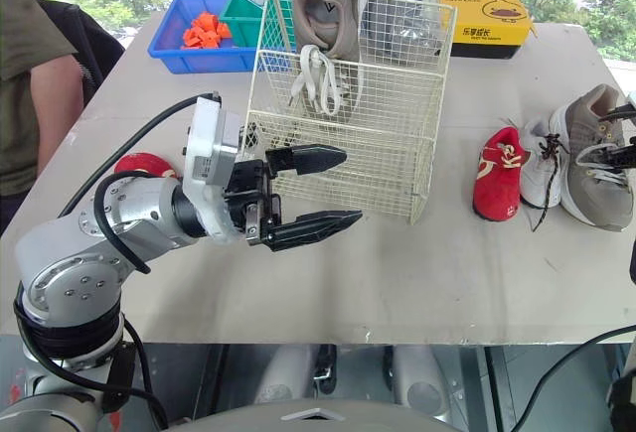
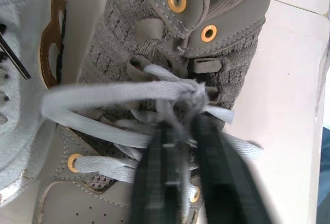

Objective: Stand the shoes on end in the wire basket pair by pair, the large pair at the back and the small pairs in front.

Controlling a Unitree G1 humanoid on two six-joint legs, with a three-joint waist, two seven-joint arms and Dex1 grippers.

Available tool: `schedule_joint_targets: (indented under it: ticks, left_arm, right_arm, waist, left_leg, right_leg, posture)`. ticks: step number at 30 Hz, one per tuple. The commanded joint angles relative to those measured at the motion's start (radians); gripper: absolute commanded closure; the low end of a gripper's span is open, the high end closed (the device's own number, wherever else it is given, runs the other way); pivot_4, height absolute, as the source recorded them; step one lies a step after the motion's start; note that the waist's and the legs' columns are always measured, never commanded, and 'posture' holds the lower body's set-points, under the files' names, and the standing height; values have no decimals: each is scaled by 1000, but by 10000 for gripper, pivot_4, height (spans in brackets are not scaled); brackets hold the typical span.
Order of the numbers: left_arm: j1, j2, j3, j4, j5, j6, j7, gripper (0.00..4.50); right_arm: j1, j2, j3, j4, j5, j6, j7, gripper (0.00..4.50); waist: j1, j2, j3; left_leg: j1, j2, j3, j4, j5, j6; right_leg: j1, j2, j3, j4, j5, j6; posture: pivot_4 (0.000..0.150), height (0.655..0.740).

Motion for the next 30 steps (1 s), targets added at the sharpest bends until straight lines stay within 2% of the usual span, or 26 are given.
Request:
schedule_joint_targets:
  ticks: [1,5,10,14,17,20,24,27,28,30]
  left_arm:
    - [-16,8,-1,-19,-22,-17,10,0]
    - [-28,3,-13,-12,-19,-21,20,0]
    - [-48,-4,-28,-2,-16,-26,28,0]
    - [-71,-14,-44,16,-13,-30,29,0]
    - [-87,-25,-60,30,-6,-32,22,0]
    - [-97,-32,-73,46,1,-37,9,0]
    - [-100,-31,-75,63,5,-47,-7,0]
    - [-95,-30,-70,68,-7,-49,-17,0]
    - [-91,-28,-68,68,-10,-50,-22,0]
    - [-83,-22,-70,72,-13,-55,-52,0]
  right_arm:
    - [-12,-36,-26,-3,-7,-12,3,44148]
    - [-6,-48,-54,-10,6,-23,3,44148]
    - [-23,-75,-157,-45,92,5,54,44148]
    - [12,-96,-141,-139,96,83,190,44148]
    - [89,-103,-130,-216,86,81,198,44148]
    - [141,-107,-171,-232,106,77,144,35579]
    - [177,-122,-208,-253,124,42,75,16490]
    - [177,-141,-220,-267,141,43,106,2131]
    - [181,-146,-215,-272,139,32,113,622]
    - [162,-158,-225,-250,156,30,153,622]
  waist:
    - [0,0,0]
    - [0,0,0]
    - [1,0,0]
    - [0,0,0]
    - [1,0,0]
    - [4,1,0]
    - [3,1,0]
    - [1,2,1]
    - [1,2,1]
    - [0,2,1]
  left_leg:
    - [0,0,0,0,0,0]
    - [0,0,0,0,0,0]
    - [0,0,0,0,0,0]
    - [0,0,0,0,0,0]
    - [0,0,-1,0,-2,3]
    - [0,0,-1,0,-2,3]
    - [0,0,0,0,0,0]
    - [0,0,0,0,0,0]
    - [0,0,0,0,0,0]
    - [0,0,0,0,0,0]
  right_leg:
    - [0,0,0,0,0,0]
    - [0,0,0,0,0,0]
    - [0,0,0,0,0,0]
    - [0,0,0,0,0,0]
    - [0,0,-1,0,0,0]
    - [0,0,-1,0,0,0]
    - [0,0,0,0,0,0]
    - [0,0,0,0,0,0]
    - [0,1,0,0,0,0]
    - [0,1,0,0,0,0]
  posture:
    - [1500,7400]
    - [1500,7400]
    - [1500,7400]
    - [1500,7400]
    - [1500,7400]
    - [1500,7400]
    - [1500,7400]
    - [1500,7400]
    - [1500,7400]
    - [1500,7400]
